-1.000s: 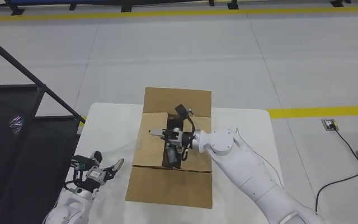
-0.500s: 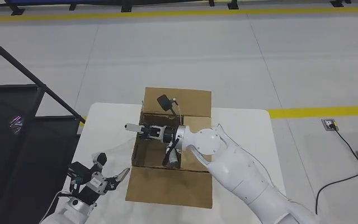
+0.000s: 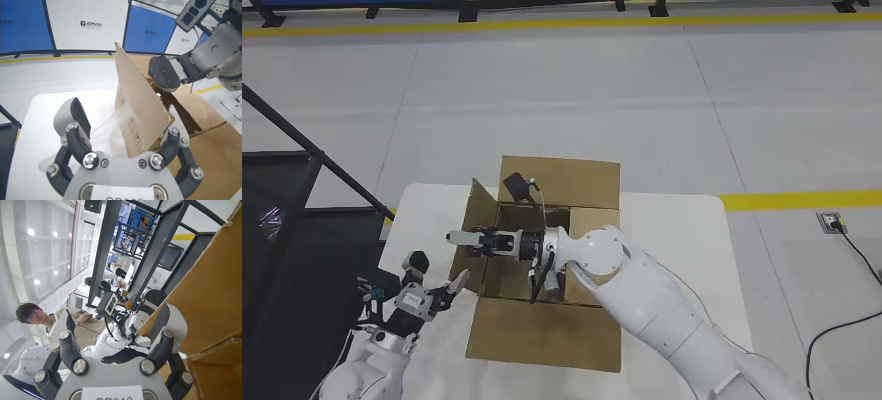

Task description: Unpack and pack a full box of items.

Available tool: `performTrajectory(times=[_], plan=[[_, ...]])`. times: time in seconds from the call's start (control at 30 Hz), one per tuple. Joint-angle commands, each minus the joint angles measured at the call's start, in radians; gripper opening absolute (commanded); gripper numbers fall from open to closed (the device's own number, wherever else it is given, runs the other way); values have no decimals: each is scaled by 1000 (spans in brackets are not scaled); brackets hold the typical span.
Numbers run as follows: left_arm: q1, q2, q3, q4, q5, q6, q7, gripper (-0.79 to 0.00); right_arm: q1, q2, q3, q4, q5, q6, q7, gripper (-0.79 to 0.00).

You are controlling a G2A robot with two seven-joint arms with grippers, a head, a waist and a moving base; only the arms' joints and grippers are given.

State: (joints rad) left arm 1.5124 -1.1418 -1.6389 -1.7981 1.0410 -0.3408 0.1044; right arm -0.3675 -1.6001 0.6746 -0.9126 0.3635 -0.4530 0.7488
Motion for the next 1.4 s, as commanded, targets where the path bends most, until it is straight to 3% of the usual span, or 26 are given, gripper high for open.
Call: performTrajectory(times=[0.0,0.2,0.47,0.7,0.8,1.03,1.37], plan=[[12,0,-16,5,-6,6,3,0,-2,7,24,-7,-6,-33,16,0],[42,4,-79,48,-27,15,0,0,-100,77,184,-171,-86,-108,51,0],[20,11,-114,173,-28,-13,-81,0,-425,192,498,-612,-200,-57,158,0],[-29,15,-92,251,9,-47,-120,0,-659,239,674,-872,-235,-38,190,0],[-33,15,-90,253,10,-48,-119,0,-667,241,680,-876,-237,-34,190,0],[9,18,-127,150,-5,-50,-95,0,-667,241,680,-876,-237,-34,190,0],[89,20,-189,-196,-24,-36,-124,0,-731,263,756,-884,-206,-133,192,0]])
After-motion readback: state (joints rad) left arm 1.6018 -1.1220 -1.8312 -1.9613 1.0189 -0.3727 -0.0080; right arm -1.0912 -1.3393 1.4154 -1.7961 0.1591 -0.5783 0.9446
